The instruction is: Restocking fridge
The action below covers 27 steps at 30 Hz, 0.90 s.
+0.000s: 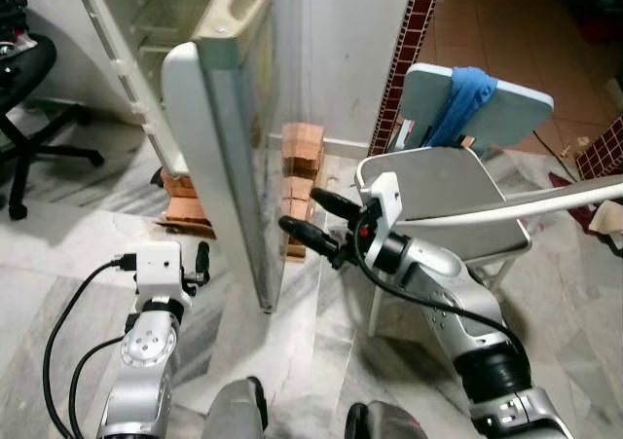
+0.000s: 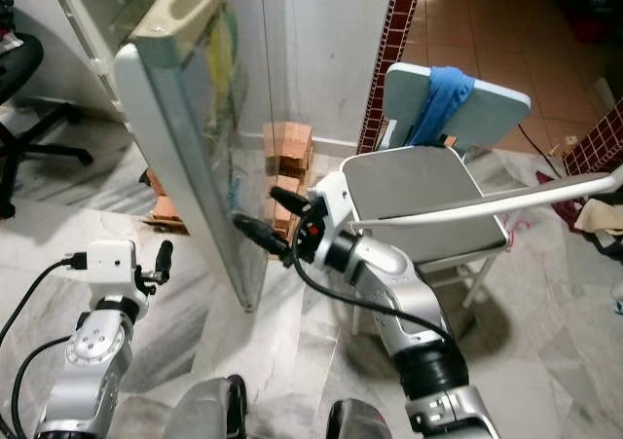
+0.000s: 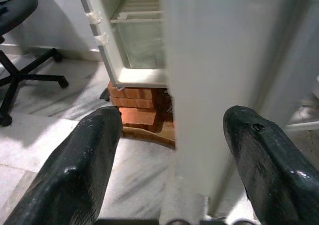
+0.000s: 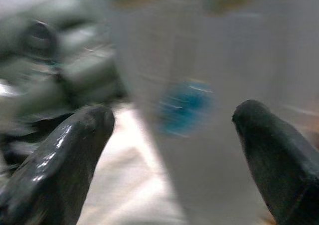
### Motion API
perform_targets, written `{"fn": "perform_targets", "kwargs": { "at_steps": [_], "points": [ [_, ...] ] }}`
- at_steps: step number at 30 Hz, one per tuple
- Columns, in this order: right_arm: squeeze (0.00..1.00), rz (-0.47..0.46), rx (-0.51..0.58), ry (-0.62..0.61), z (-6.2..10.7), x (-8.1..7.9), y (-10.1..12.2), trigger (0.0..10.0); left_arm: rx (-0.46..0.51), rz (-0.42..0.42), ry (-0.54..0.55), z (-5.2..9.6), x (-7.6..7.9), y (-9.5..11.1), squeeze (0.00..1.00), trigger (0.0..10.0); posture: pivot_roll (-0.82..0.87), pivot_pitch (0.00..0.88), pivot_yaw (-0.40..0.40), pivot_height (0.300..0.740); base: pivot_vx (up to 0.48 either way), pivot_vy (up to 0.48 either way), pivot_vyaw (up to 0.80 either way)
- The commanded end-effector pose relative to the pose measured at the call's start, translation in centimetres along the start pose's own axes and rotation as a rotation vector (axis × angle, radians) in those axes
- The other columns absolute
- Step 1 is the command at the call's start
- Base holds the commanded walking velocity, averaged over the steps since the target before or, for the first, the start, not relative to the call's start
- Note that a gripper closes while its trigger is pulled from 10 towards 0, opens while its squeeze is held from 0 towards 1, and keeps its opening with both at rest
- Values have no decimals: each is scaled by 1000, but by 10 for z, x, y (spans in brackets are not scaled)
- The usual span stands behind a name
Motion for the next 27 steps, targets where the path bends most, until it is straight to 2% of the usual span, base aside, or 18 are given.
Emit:
{"fn": "perform_targets", "kwargs": {
  "at_steps": [1,2,3,4,5,9,15,17,20,22,27],
  "points": [
    [0,59,-19,-153,7,20,-4,10000,-10,-8,8,1,-3,-2,0,10000,80,115,8,740,0,0,0],
    [0,64,-23,-206,11,26,-5,10000,-8,-9,10,1,-4,-2,0,10000,79,115,9,740,0,0,0],
    [0,86,-20,-323,18,39,-6,10000,8,-22,9,0,-4,1,0,10000,77,114,11,740,0,0,0],
    [0,86,-20,-323,18,39,-6,10000,8,-22,9,0,-4,1,0,10000,77,114,11,740,0,0,0],
    [0,102,-12,-428,24,51,-6,10000,24,-46,1,0,-3,4,0,10000,76,114,11,740,0,0,0],
    [0,110,17,-527,30,66,-3,10000,44,-90,-4,-3,0,8,0,10000,67,113,21,740,0,120,0],
    [0,143,3,-544,29,68,-2,10000,60,-106,-20,-10,1,13,0,10000,63,123,26,740,0,480,0],
    [0,175,9,-511,27,66,1,10000,67,-116,-1,-14,-1,19,0,10000,71,126,26,740,0,480,0],
    [0,172,13,-511,27,68,3,10000,122,-147,-38,-17,4,34,0,10000,89,137,36,740,0,480,0],
    [0,168,-15,-525,31,71,-2,10000,139,-163,-39,-17,0,40,0,10000,83,139,44,740,0,480,0],
    [0,213,-36,-516,40,61,-7,10000,138,-171,-31,-15,-11,38,0,10000,66,146,47,740,0,480,0]
  ]
}}
Point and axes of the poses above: a point about 5 cm out from each wrist's last joint towards the gripper, its own z axis pointing back from the gripper into the wrist, its own y axis along the axis of the wrist's last joint, x = y × z, the point moved 3 cm from there along -z, pointing out of the wrist towards the gripper, and after that the axes turned 9 degrees about z, right-handed, at the moved point
